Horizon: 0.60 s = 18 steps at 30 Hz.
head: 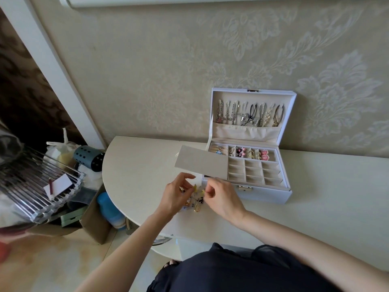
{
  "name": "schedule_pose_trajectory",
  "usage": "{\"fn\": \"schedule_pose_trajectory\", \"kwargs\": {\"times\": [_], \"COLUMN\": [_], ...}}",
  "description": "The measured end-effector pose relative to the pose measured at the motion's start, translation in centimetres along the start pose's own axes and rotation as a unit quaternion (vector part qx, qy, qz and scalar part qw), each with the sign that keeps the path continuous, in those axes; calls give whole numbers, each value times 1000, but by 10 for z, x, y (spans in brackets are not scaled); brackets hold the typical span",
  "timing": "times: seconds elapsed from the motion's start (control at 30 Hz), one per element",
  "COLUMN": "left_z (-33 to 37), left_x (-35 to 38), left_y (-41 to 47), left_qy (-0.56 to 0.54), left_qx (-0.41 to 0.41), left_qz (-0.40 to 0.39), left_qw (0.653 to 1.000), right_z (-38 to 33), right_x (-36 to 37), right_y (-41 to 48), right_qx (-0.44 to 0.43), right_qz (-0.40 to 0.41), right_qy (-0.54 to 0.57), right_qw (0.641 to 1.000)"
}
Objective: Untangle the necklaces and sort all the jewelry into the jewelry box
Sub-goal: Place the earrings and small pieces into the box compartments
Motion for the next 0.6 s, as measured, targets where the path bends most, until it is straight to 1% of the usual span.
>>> {"fn": "schedule_pose_trajectory", "kwargs": {"times": [0.13, 0.2, 0.27, 0.33, 0.47, 0.53, 0.6], "left_z": [16, 28, 41, 52, 70, 76, 81], "left_x": [4, 5, 6, 7, 18, 26, 34], "left_y": [-3, -5, -8, -8, 13, 31, 49], "left_qy": [51, 63, 66, 56, 54, 66, 97], "left_qx": [35, 66, 96, 113, 114, 89, 51], "left_qz": [11, 17, 24, 35, 32, 26, 25], "left_qw": [998, 996, 993, 991, 992, 993, 994], "right_z": [6, 11, 17, 22, 45, 57, 65], "right_x": [2, 3, 3, -4, -31, -50, -71], "right_y": [0, 0, -1, -3, -8, -8, -7], "right_qx": [17, 30, 48, 66, 105, 120, 128], "right_qz": [-19, -39, -60, -63, -7, 24, 55], "right_qy": [66, 120, 173, 199, 256, 279, 263], "right_qw": [997, 992, 982, 976, 961, 952, 955]}}
Point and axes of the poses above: each hand's wrist, its own y-axis towards the middle knuckle, its own x-axis out of the palm, z = x × y, the point moved 10 cm from there along y, towards the middle knuckle, and after that the axes turned 14 degrees about -z, right-handed, at the moved point
